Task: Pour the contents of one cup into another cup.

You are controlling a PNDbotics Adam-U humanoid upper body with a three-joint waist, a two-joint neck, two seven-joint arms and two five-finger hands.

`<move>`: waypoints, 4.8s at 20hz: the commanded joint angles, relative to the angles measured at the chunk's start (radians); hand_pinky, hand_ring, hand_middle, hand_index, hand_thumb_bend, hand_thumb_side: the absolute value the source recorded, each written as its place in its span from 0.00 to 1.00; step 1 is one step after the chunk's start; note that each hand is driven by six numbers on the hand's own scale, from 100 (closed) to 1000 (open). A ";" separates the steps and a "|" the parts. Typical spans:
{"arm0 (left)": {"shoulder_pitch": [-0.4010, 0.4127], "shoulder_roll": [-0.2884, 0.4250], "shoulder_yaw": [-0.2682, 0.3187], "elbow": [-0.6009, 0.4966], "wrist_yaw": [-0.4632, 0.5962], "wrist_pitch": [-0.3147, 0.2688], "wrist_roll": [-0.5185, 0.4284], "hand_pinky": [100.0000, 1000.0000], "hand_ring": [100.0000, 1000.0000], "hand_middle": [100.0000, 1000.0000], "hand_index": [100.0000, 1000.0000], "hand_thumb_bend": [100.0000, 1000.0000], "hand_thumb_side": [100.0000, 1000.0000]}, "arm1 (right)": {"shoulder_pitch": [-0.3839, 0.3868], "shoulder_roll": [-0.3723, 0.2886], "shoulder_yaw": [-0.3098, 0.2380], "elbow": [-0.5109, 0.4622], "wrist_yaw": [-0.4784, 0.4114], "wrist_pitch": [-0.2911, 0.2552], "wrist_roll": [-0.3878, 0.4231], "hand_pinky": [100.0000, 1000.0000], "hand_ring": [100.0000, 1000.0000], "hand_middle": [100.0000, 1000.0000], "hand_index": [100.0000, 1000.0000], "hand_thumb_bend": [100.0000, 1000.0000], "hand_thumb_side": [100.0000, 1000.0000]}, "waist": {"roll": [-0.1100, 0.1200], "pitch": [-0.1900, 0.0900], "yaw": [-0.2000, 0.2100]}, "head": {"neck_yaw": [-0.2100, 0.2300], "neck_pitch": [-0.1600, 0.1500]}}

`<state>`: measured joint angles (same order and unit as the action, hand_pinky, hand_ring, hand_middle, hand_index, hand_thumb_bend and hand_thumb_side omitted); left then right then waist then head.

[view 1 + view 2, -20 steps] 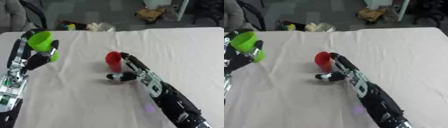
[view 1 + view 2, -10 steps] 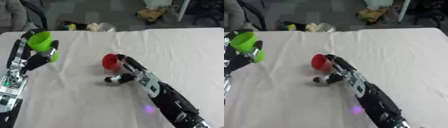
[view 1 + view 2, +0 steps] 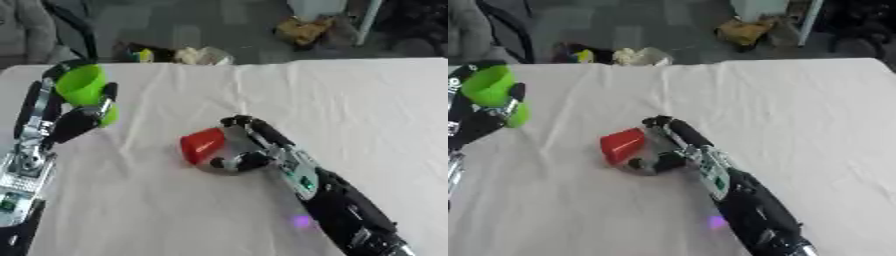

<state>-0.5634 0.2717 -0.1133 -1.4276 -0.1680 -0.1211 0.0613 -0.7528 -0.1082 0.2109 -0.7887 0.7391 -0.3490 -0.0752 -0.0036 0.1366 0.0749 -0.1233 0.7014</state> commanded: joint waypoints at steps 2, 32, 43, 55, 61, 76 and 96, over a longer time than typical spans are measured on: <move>-0.018 0.009 -0.001 -0.020 0.007 0.002 0.002 0.19 0.31 0.44 0.73 0.04 0.23 | -0.006 -0.001 -0.011 0.017 0.003 0.072 -0.071 0.67 0.50 0.39 0.59 0.14 0.33 | 0.004 -0.012 0.000 | 0.000 -0.009; -0.013 0.018 0.004 -0.027 0.010 0.006 0.009 0.19 0.31 0.44 0.73 0.02 0.23 | 0.000 -0.063 0.022 -0.149 -0.040 -0.008 0.048 0.88 0.85 0.77 0.89 0.52 0.53 | -0.003 -0.016 -0.021 | 0.013 -0.013; -0.014 0.016 0.000 -0.031 0.011 0.005 0.006 0.19 0.31 0.44 0.73 0.02 0.23 | -0.018 -0.051 0.037 -0.141 -0.016 -0.021 0.085 0.89 0.86 0.78 0.90 0.51 0.52 | -0.002 -0.017 -0.009 | 0.011 -0.015; -0.027 0.006 -0.007 -0.044 0.017 0.004 -0.001 0.19 0.31 0.44 0.73 0.01 0.23 | -0.064 -0.040 0.029 -0.061 0.073 -0.054 0.093 0.90 0.86 0.78 0.89 0.45 0.48 | -0.002 -0.006 0.045 | -0.007 -0.044; -0.030 0.005 -0.007 -0.047 0.019 0.004 -0.001 0.19 0.30 0.44 0.73 0.01 0.23 | -0.075 -0.030 0.026 -0.041 0.090 -0.060 0.089 0.90 0.85 0.77 0.89 0.43 0.47 | -0.001 0.000 0.058 | -0.011 -0.049; -0.033 -0.002 -0.009 -0.051 0.023 0.007 -0.005 0.19 0.30 0.44 0.73 0.00 0.23 | -0.102 0.015 0.015 0.019 0.168 -0.061 0.072 0.84 0.67 0.59 0.75 0.24 0.37 | -0.002 0.008 0.082 | -0.023 -0.048; -0.029 0.006 -0.003 -0.049 0.027 0.010 0.003 0.19 0.30 0.44 0.73 0.00 0.24 | -0.081 -0.012 -0.006 -0.039 0.043 0.081 -0.057 0.42 0.26 0.23 0.45 0.00 0.16 | 0.000 0.003 0.053 | -0.014 -0.053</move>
<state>-0.5759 0.2628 -0.1249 -1.4589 -0.1446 -0.1102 0.0594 -0.8175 -0.1026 0.2141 -0.7997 0.8068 -0.2773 -0.1256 -0.0080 0.1588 0.1284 -0.1411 0.6578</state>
